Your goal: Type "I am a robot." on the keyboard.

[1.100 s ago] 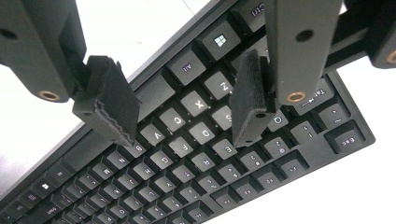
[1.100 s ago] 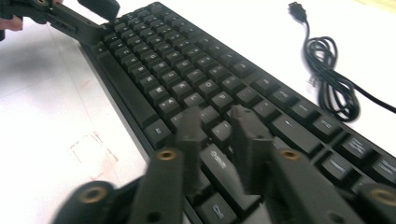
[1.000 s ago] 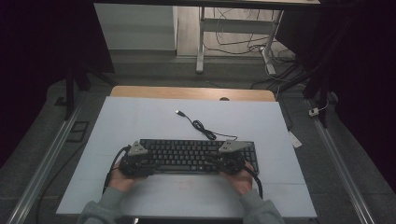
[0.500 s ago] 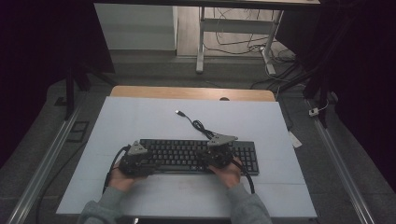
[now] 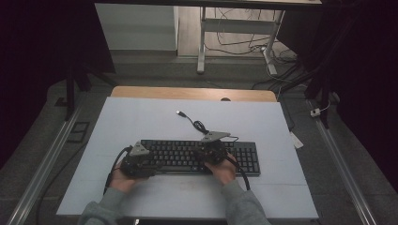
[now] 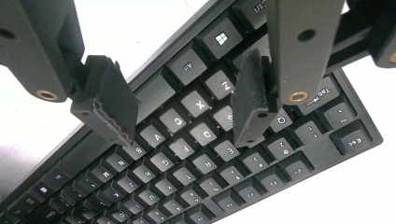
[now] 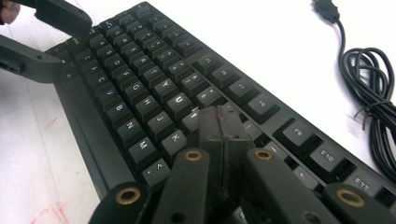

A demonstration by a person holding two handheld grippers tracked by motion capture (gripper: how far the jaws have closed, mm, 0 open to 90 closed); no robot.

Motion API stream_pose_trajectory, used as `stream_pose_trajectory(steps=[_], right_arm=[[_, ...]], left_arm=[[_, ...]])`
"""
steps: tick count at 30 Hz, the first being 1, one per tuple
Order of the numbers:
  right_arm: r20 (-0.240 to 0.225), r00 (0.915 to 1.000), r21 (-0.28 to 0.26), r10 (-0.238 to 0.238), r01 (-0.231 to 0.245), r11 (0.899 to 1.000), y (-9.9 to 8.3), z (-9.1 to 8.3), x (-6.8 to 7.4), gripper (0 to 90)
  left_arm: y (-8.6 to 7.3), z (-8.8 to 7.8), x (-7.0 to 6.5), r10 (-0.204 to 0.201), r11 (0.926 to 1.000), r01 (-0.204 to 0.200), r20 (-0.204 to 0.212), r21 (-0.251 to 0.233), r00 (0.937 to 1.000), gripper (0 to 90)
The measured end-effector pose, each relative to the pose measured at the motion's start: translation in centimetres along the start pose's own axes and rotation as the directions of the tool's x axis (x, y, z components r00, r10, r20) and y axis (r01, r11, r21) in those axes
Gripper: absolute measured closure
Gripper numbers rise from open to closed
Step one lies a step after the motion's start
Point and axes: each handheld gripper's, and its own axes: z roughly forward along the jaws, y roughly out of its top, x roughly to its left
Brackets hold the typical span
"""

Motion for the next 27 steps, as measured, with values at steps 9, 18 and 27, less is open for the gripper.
stream_pose_trajectory(steps=[9,18,27], right_arm=[[0.018,0.9998,0.035,0.004,-0.005,0.999,0.4,0.9,0.1,89.3],[0.020,0.9998,0.040,0.009,-0.010,0.999,0.4,1.2,-0.1,89.3],[0.033,0.9994,0.069,-0.003,0.000,0.998,0.3,1.6,0.1,89.6]], left_arm=[[0.0,0.0,0.0,0.000,1.0000,0.000,0.000,0.000,1.0000,40.0],[0.0,-0.1,0.0,-0.001,1.0000,0.001,-0.007,-0.001,1.0000,39.8],[-0.1,-0.1,0.1,-0.003,1.0000,0.003,-0.007,-0.003,1.0000,39.8]])
